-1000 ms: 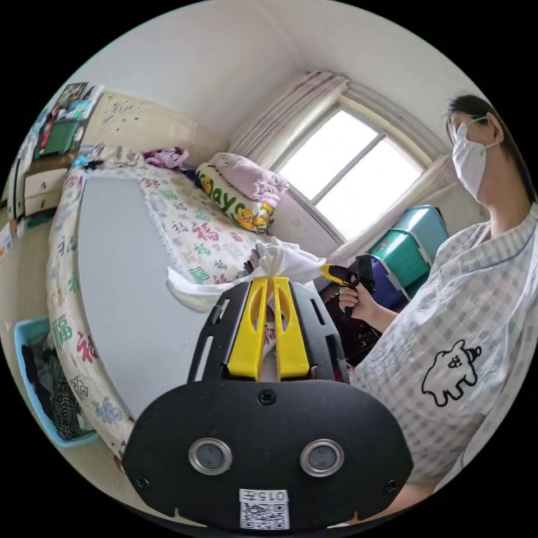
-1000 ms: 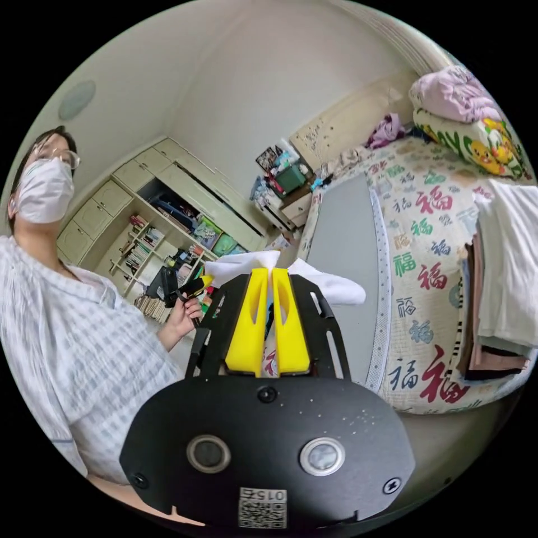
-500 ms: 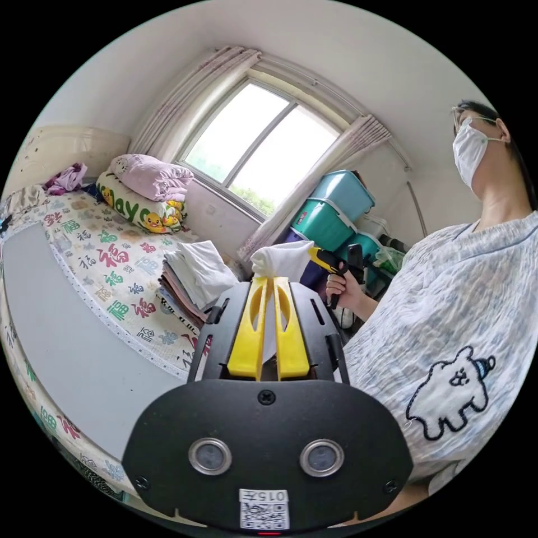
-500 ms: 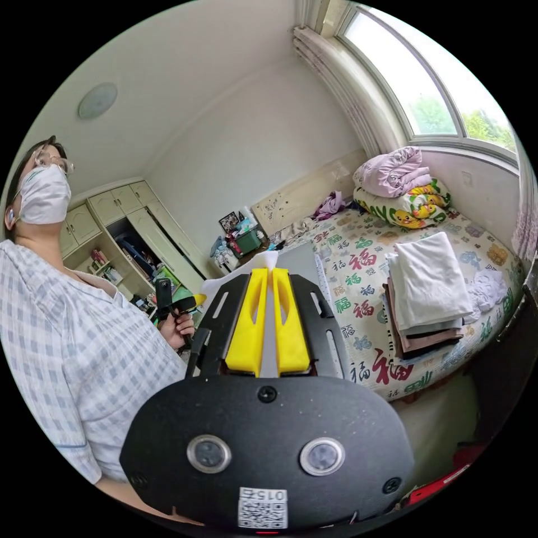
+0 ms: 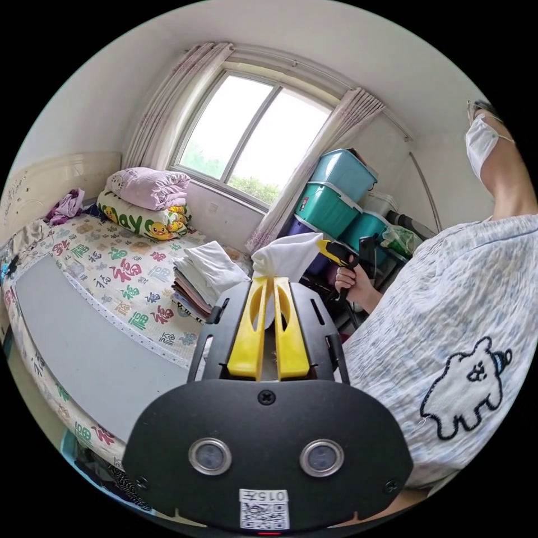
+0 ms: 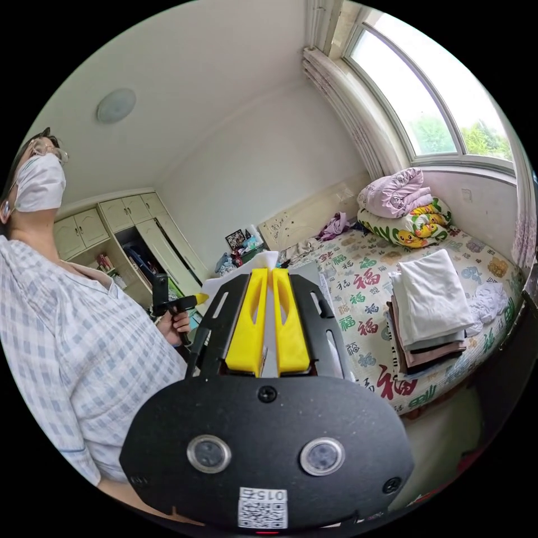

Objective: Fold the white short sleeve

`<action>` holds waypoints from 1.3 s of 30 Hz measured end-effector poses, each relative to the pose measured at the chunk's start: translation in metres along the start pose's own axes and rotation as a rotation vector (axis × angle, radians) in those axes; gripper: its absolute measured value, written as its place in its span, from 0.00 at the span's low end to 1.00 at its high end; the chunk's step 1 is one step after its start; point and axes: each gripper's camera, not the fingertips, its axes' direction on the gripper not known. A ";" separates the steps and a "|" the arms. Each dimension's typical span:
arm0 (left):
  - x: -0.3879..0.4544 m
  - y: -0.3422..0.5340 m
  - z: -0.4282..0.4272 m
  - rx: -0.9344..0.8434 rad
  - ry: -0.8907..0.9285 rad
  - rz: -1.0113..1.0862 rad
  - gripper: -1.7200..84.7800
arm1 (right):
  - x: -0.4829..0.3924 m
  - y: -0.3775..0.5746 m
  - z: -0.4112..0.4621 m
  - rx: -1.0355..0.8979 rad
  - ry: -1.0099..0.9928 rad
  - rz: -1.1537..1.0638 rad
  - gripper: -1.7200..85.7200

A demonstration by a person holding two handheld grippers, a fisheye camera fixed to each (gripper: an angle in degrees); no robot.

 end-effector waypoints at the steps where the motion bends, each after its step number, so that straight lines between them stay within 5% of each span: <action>1: 0.003 -0.003 -0.001 0.005 -0.003 0.000 0.02 | 0.005 0.003 -0.002 0.003 -0.005 -0.005 0.02; 25: 0.079 -0.095 0.060 -0.014 -0.078 0.105 0.02 | 0.063 0.155 -0.045 0.082 0.016 -0.108 0.02; 39: 0.064 -0.182 0.213 -0.080 0.096 0.098 0.02 | 0.128 0.294 -0.080 0.082 0.209 -0.065 0.02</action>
